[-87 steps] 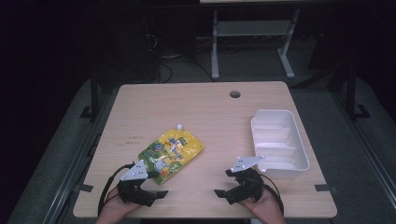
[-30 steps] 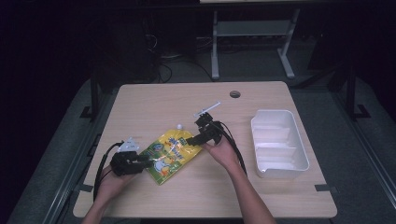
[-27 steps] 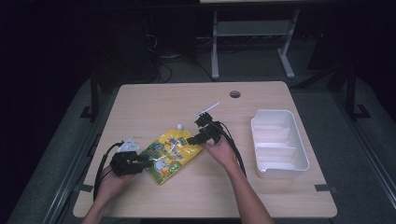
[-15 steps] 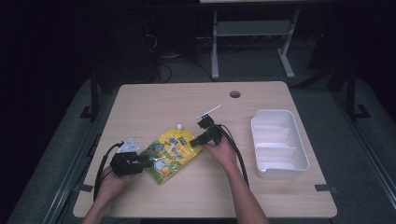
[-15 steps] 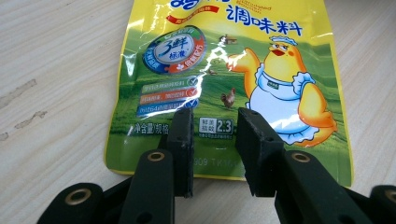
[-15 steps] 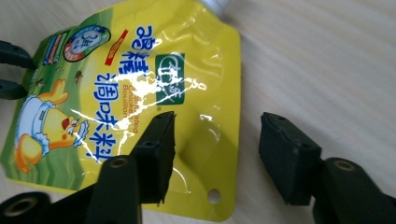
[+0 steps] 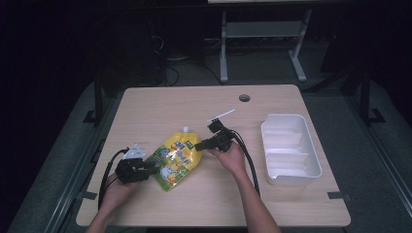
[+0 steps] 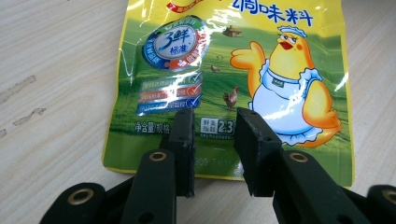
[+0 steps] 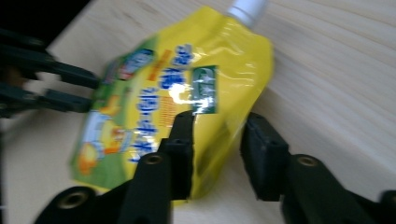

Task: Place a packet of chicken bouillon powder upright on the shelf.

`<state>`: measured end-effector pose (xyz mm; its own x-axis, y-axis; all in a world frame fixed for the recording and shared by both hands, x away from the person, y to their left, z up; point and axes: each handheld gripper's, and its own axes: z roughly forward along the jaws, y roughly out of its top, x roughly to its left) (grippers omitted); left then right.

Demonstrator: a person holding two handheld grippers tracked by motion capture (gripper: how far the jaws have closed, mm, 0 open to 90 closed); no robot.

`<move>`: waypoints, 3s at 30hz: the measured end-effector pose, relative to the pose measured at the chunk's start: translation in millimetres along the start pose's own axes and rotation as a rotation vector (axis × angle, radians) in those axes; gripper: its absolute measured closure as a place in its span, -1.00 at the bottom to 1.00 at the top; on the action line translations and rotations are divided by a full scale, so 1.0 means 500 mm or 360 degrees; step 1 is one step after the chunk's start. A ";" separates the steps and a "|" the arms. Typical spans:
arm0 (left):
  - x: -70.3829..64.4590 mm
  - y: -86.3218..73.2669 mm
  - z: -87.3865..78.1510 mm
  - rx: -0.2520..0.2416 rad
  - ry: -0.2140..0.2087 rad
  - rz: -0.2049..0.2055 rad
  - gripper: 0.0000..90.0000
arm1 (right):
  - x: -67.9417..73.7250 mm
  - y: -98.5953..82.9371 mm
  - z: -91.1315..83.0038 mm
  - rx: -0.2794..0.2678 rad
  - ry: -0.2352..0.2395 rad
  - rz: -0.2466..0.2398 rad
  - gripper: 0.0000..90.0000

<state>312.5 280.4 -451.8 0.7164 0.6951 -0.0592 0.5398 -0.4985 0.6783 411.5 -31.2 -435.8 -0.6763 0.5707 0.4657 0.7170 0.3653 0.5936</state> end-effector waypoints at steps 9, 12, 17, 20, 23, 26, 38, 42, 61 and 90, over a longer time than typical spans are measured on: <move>-0.003 -0.001 0.001 -0.0016 0.0012 0.0018 0.51 | -0.005 -0.013 0.042 0.0094 -0.0044 0.0053 0.57; -0.002 -0.001 0.000 -0.0017 0.0007 0.0017 0.50 | -0.008 -0.019 0.045 0.0063 -0.0059 0.0068 0.69; 0.001 0.001 -0.003 -0.0014 -0.0026 -0.0010 0.41 | -0.008 -0.020 0.039 0.0033 -0.0031 0.0074 0.83; 0.007 0.003 -0.011 -0.0029 -0.0039 -0.0036 0.30 | -0.002 -0.015 0.026 -0.0023 0.0006 0.0057 0.88; 0.009 0.004 -0.018 -0.0061 -0.0050 -0.0057 0.24 | 0.009 -0.009 0.007 -0.0082 0.0043 0.0041 0.94; 0.014 0.008 -0.040 -0.0140 -0.0080 -0.0089 0.18 | 0.022 -0.002 -0.015 -0.0139 0.0067 0.0002 0.98; 0.012 0.014 -0.066 -0.0244 -0.0124 -0.0081 -0.13 | 0.092 0.022 -0.094 -0.0245 0.0110 -0.0243 0.99; 0.010 0.016 -0.072 -0.0268 -0.0141 -0.0072 -0.21 | 0.115 0.027 -0.114 -0.0250 0.0115 -0.0325 0.99; -0.008 0.030 -0.096 -0.0400 -0.0289 -0.0012 -0.45 | 0.202 0.012 -0.196 -0.0159 0.0106 -0.0733 0.99; -0.048 0.039 -0.096 -0.0419 -0.0681 0.0228 0.53 | 0.237 -0.010 -0.177 -0.0089 0.0317 -0.0909 0.99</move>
<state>284.9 278.8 -402.0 0.9212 0.3282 -0.2091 0.3333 -0.3879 0.8593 312.6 -30.4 -325.6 -0.9740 0.1454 0.1739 0.2251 0.5311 0.8169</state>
